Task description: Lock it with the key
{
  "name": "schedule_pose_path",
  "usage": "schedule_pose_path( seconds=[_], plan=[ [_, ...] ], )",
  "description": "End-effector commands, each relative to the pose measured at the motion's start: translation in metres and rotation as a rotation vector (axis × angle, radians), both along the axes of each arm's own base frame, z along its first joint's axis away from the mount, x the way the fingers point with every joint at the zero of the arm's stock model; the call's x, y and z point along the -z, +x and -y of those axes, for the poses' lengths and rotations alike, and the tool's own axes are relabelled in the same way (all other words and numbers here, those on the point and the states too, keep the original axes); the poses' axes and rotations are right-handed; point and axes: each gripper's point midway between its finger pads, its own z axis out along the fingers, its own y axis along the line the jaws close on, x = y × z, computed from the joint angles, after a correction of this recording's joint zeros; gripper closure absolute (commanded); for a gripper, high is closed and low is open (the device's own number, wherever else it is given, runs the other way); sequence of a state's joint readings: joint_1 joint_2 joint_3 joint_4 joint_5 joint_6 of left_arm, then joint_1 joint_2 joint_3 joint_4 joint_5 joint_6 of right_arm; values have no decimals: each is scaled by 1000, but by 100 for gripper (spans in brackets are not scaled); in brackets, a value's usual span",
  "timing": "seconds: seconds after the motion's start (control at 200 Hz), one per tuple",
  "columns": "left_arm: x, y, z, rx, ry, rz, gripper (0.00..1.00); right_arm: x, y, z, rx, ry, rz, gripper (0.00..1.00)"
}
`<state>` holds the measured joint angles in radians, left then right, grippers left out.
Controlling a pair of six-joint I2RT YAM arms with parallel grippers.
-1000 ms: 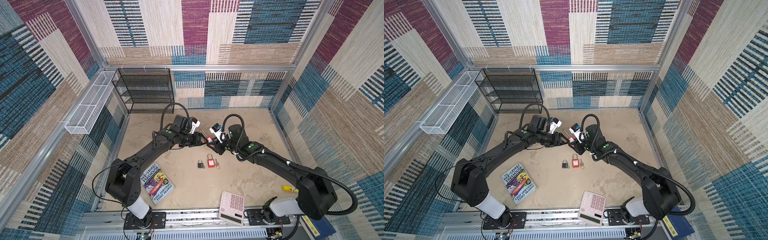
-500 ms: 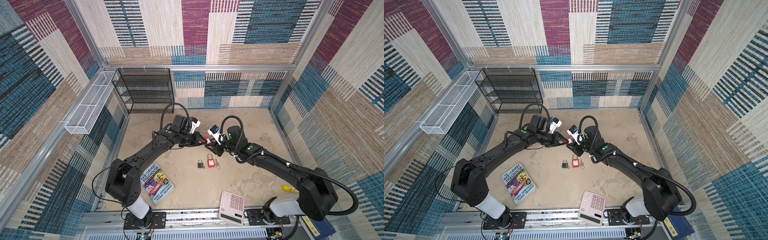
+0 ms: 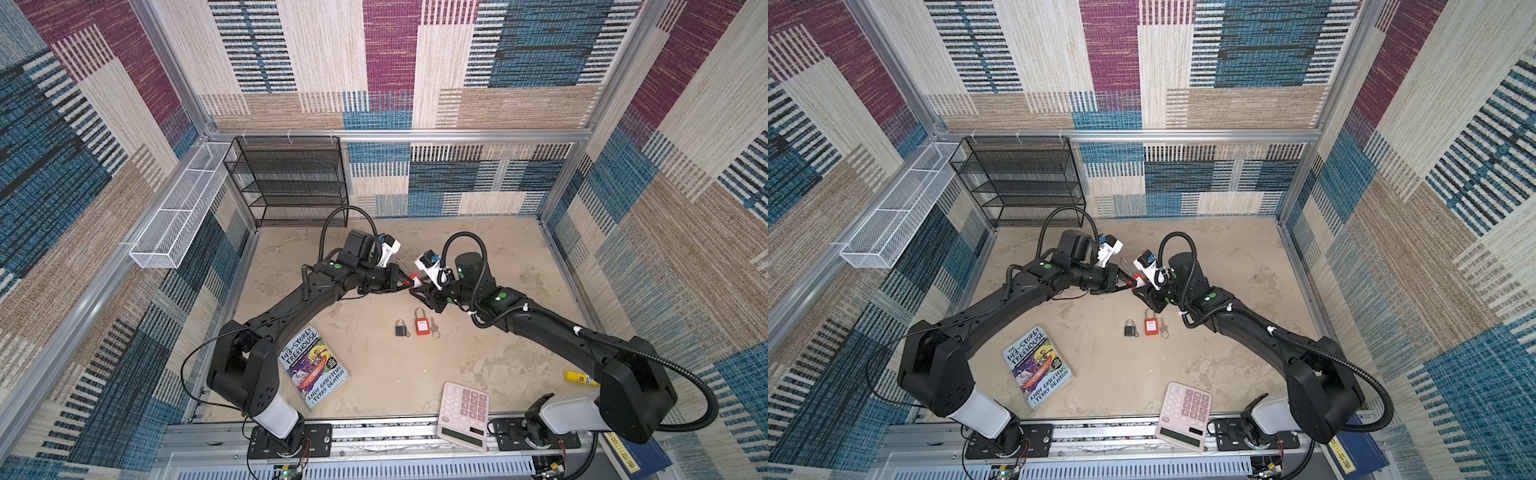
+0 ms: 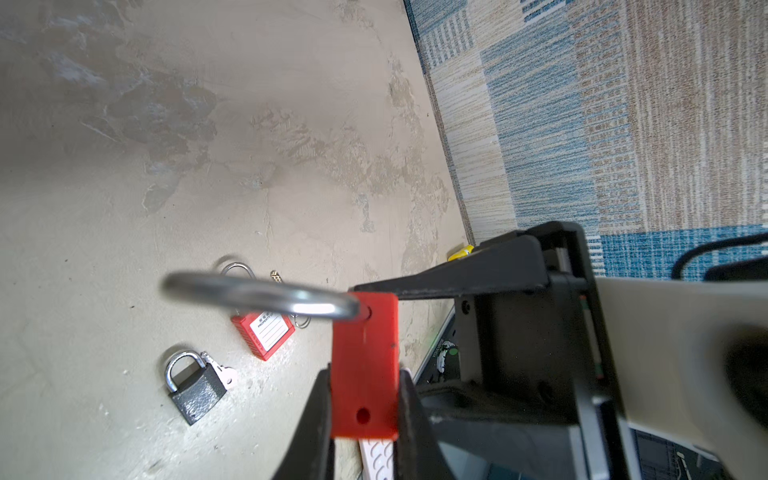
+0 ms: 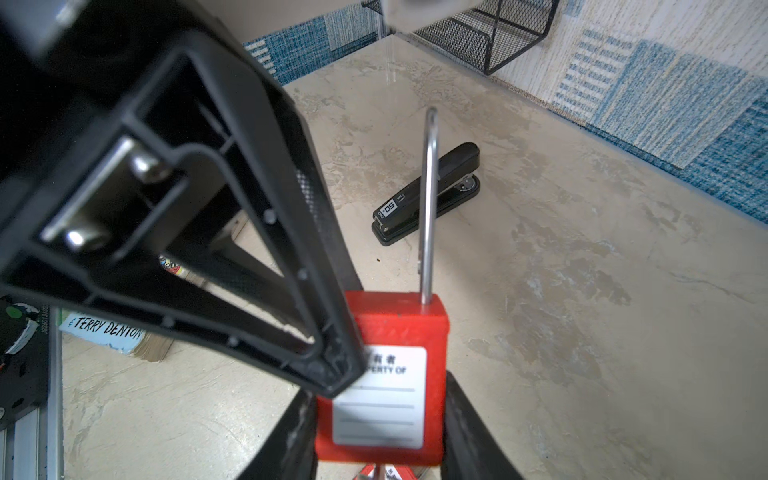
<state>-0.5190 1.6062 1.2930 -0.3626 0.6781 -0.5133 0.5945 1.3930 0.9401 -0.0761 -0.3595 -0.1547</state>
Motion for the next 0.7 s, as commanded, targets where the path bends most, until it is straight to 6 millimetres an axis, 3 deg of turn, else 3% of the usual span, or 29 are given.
schedule_pose_path(
  seconds=[0.0, 0.25, 0.491, 0.696],
  plan=[
    [-13, 2, 5, 7, -44, 41, 100, -13, 0, -9, -36, 36, 40, 49],
    [-21, 5, 0, -18, -49, 81, 100, -11, 7, -5, 7, 19, 36, 37],
    [-27, 8, -5, -45, -67, 101, 100, -27, 5, -1, 19, 54, 96, 19],
    [-34, 11, -12, -81, -110, 120, 100, -34, 0, 7, 39, 57, 113, 17]
  ],
)
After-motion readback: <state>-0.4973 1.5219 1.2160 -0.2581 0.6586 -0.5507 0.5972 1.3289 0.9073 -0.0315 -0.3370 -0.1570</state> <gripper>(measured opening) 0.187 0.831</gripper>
